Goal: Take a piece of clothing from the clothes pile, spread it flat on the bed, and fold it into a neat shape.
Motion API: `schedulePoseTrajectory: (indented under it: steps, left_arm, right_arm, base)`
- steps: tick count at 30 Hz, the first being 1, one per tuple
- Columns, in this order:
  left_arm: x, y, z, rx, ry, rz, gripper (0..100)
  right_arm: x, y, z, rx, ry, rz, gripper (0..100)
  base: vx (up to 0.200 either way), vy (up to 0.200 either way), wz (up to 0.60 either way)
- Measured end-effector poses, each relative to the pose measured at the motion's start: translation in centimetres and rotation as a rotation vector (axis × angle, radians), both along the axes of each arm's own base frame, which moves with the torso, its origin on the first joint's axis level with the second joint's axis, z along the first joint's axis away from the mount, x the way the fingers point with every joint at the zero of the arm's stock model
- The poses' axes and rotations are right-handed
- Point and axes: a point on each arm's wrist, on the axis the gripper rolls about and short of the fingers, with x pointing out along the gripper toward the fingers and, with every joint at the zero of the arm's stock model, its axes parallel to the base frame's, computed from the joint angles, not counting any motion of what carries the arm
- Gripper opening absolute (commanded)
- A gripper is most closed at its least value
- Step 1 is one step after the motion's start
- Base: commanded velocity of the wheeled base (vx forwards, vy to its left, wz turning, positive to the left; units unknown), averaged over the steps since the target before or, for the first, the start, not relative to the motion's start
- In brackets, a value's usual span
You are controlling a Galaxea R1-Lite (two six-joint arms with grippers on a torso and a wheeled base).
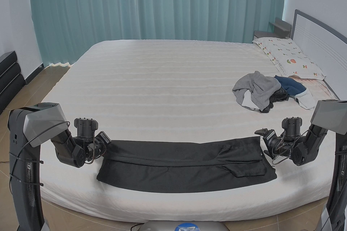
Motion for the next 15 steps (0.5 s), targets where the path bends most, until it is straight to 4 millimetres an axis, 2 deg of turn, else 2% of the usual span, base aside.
schedulePoseTrajectory:
  steps: [9,15]
  left_arm:
    - [-0.5,-0.1,0.2,-0.005,0.007,-0.005,100]
    - [-1.3,0.1,0.6,-0.069,0.014,-0.059,100]
  right_arm:
    - [-0.4,-0.1,0.4,0.013,-0.023,0.004,100]
    - [-0.7,0.1,0.5,0.017,-0.058,0.01,100]
  base:
    - [0.0,0.0,0.0]
    - [0.0,0.0,0.0]
